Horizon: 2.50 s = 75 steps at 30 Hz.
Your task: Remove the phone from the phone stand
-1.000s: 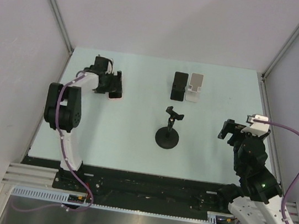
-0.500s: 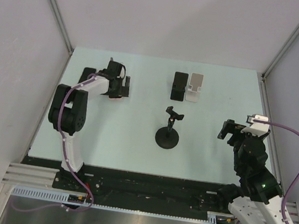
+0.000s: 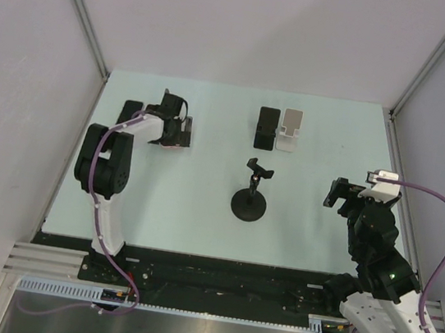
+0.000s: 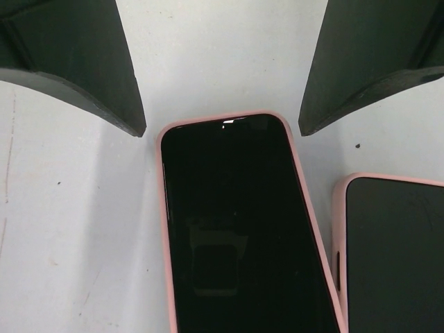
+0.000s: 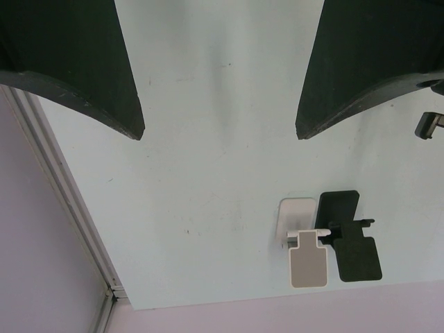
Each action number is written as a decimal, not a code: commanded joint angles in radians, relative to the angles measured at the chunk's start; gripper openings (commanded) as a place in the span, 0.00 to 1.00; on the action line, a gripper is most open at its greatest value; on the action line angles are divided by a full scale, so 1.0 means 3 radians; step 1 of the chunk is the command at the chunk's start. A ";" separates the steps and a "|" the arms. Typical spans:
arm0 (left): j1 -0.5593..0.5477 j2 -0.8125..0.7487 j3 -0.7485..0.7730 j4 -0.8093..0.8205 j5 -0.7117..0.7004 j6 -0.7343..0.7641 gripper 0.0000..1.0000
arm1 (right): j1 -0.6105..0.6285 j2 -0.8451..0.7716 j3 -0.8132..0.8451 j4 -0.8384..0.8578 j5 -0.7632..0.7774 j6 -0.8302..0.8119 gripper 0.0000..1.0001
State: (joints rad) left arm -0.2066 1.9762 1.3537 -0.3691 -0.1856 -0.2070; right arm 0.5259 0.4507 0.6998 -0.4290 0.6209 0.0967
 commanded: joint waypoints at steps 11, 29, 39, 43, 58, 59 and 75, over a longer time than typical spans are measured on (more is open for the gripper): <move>-0.0022 0.0121 0.0110 -0.0089 0.0265 0.0265 0.75 | -0.0014 -0.0035 -0.0006 0.0070 -0.0009 0.0010 0.95; 0.0290 -0.0001 0.0187 -0.0222 0.0199 0.0579 0.63 | -0.0014 -0.0014 -0.0011 0.0075 -0.0045 0.0010 0.95; 0.0014 -0.0216 0.0263 -0.0217 0.0496 -0.0071 1.00 | -0.0019 0.0011 -0.0011 0.0090 -0.0065 0.0010 0.95; 0.0003 -0.0211 0.0299 -0.0207 0.0067 -0.0506 1.00 | -0.0020 0.0016 -0.0011 0.0100 -0.0091 0.0010 0.95; -0.0043 0.0341 0.0637 -0.0191 -0.0455 -0.0967 1.00 | -0.0025 -0.0035 -0.0016 0.0090 -0.0142 0.0020 0.95; -0.0038 0.0361 0.0652 -0.0186 -0.0450 -0.0967 1.00 | -0.0020 -0.0040 -0.0016 0.0095 -0.0152 0.0020 0.95; -0.0038 0.0418 0.0693 -0.0191 0.0080 -0.0395 0.58 | -0.0025 -0.0055 -0.0016 0.0095 -0.0152 0.0015 0.95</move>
State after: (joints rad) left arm -0.2176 2.1117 1.5318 -0.4255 -0.2565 -0.4259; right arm 0.5217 0.4458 0.6979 -0.4286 0.5777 0.0971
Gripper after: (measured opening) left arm 0.752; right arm 0.951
